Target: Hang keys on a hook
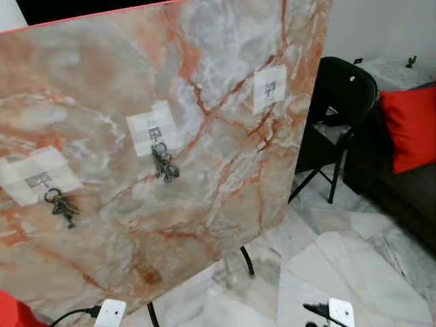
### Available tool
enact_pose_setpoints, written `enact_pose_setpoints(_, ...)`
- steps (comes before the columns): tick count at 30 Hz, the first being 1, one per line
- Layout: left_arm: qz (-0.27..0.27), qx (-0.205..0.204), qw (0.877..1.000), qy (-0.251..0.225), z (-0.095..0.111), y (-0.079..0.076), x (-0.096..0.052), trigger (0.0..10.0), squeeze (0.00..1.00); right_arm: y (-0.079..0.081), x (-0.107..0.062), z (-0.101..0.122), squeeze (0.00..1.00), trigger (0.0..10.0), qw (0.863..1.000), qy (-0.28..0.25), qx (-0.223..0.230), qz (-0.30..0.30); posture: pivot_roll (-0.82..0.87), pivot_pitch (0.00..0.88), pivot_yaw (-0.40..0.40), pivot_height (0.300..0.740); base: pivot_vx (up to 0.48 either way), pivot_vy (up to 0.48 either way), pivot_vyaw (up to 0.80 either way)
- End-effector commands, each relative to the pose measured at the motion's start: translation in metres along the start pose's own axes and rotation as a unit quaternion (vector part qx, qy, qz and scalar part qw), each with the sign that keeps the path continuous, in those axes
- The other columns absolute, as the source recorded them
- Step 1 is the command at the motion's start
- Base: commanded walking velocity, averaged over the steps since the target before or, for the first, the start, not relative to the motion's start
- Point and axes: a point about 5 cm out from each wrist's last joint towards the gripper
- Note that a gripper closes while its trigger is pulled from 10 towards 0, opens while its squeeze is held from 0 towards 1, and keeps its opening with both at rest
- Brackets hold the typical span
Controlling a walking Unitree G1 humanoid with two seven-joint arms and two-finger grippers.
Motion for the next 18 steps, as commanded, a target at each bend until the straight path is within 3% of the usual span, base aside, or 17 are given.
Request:
enact_pose_setpoints(1, 0.009, 0.001, 1.000, 0.030, -0.018, 0.009, -0.005, 10.0, 0.00, 0.005, 0.001, 0.005, 0.00, 10.0, 1.000, -0.007, -0.012, 0.009, -0.05, 0.000, 0.037, 0.713, 0.000, 0.000, 0.80)
enact_pose_setpoints(4, 0.022, -0.009, 0.999, 0.043, -0.028, 0.018, -0.009, 10.0, 0.00, 0.006, 0.002, 0.006, 0.00, 10.0, 1.000, -0.004, -0.017, 0.017, -0.01, 0.000, 0.014, 0.713, 0.000, 0.000, 0.80)
enact_pose_setpoints(11, 0.025, -0.012, 0.999, 0.047, -0.030, 0.022, -0.011, 10.0, 0.00, 0.006, 0.002, 0.006, 0.00, 10.0, 0.999, 0.003, -0.026, 0.019, 0.01, 0.000, 0.000, 0.713, 0.000, 0.000, 0.80)
enact_pose_setpoints(14, 0.020, -0.009, 0.999, 0.047, -0.031, 0.019, -0.011, 10.0, 0.00, 0.005, 0.002, 0.006, 0.00, 10.0, 0.999, 0.002, -0.027, 0.021, 0.01, 0.000, -0.010, 0.713, 0.000, 0.000, 0.80)
enact_pose_setpoints(18, 0.010, -0.008, 0.999, 0.044, -0.029, 0.004, -0.008, 10.0, 0.00, 0.005, 0.002, 0.007, 0.00, 10.0, 0.999, 0.002, -0.030, 0.022, 0.03, 0.000, -0.024, 0.713, 0.000, 0.000, 0.80)
Point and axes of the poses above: a point about 5 cm out from each wrist's last joint towards the gripper, its own x axis pointing out of the wrist towards the gripper, its own z axis along the axis of the wrist's last joint, y = z × x, and after that the axes turned 2 degrees about -x, right-handed
